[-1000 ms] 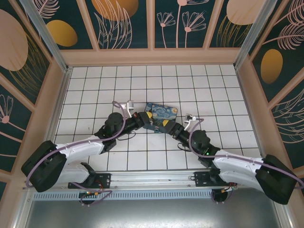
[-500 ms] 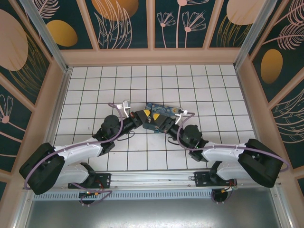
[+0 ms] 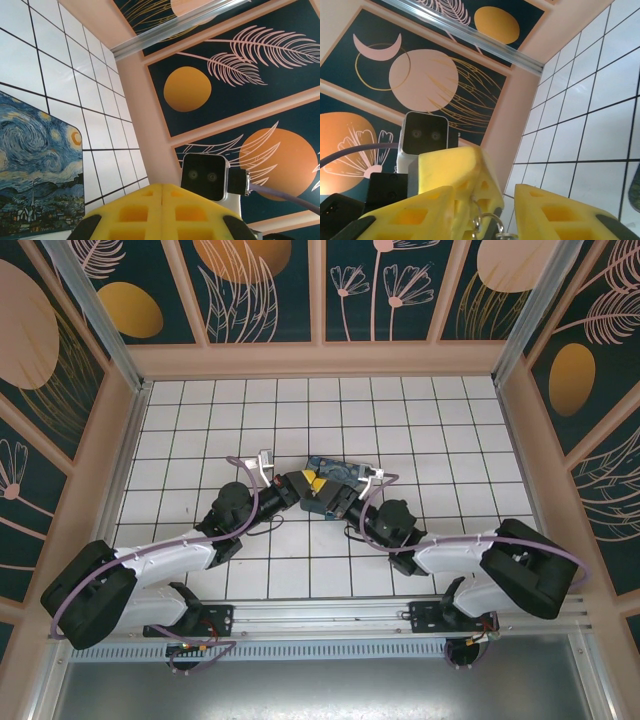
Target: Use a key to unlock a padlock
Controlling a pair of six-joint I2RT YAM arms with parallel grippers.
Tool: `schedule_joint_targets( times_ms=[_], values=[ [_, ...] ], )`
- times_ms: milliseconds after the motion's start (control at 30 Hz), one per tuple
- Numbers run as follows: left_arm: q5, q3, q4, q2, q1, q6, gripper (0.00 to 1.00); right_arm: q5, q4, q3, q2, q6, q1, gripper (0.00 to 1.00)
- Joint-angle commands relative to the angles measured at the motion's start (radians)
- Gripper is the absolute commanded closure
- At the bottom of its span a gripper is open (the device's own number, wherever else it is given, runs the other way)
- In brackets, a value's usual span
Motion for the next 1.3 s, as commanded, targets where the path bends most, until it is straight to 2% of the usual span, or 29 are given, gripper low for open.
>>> schedule_joint_targets(
  times_ms=[0, 300, 867, 967, 1033, 1267],
  values=[
    [-0.016, 0.002, 0.025, -0.016, -0.003, -0.007, 1.0, -0.023, 0.069, 0.036, 0.022, 0.004, 0.013, 0.64],
    [-0.022, 0.005, 0.009, -0.022, -0.003, 0.001, 1.0, -0.023, 0.087, 0.045, 0.066, 0.015, 0.018, 0.75],
    [-0.023, -0.001, 0.008, -0.022, -0.004, 0.003, 1.0, -0.01, 0.079, 0.028, 0.063, 0.021, 0.014, 0.81],
    [-0.025, -0.006, 0.007, -0.026, -0.004, 0.002, 1.0, 0.0, 0.077, 0.023, 0.055, 0.024, 0.008, 0.8],
    [-0.023, -0.009, 0.007, -0.028, -0.003, 0.003, 1.0, 0.002, 0.07, 0.022, 0.047, 0.025, 0.001, 0.74],
    [-0.023, -0.012, 0.005, -0.032, -0.003, 0.003, 1.0, -0.009, 0.046, 0.028, 0.034, 0.024, -0.014, 0.74]
  ],
)
